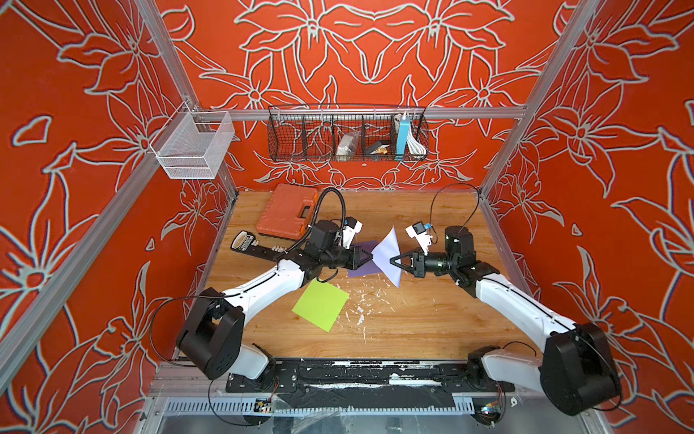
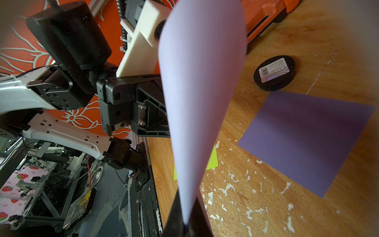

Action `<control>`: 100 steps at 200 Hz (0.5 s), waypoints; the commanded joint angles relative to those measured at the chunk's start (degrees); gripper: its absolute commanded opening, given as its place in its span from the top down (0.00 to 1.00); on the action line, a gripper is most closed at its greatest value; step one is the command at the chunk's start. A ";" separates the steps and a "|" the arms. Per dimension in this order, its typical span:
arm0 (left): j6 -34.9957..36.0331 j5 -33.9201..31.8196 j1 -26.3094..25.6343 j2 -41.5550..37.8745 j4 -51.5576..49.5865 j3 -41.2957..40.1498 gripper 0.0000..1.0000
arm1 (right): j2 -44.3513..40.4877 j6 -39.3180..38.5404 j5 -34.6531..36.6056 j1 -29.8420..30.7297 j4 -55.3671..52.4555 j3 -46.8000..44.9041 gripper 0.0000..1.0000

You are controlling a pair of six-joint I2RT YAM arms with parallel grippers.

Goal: Fold the square paper diagonally
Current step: Fold the paper at the center of the board.

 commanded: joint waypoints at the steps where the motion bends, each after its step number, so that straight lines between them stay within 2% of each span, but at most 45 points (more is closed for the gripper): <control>1: 1.00 -0.93 0.66 -1.50 -0.06 1.18 1.00 | -1.38 -0.53 -0.49 -0.43 -0.87 -0.86 0.93; 59: 1.23 -2.69 0.92 -3.05 -1.17 0.80 0.75 | 0.57 -0.64 1.12 -0.51 -0.96 -1.28 0.90; 100: 1.71 -5.79 0.93 -6.33 -2.65 -0.34 0.66 | 3.29 0.30 2.42 -0.50 -0.78 -1.46 0.89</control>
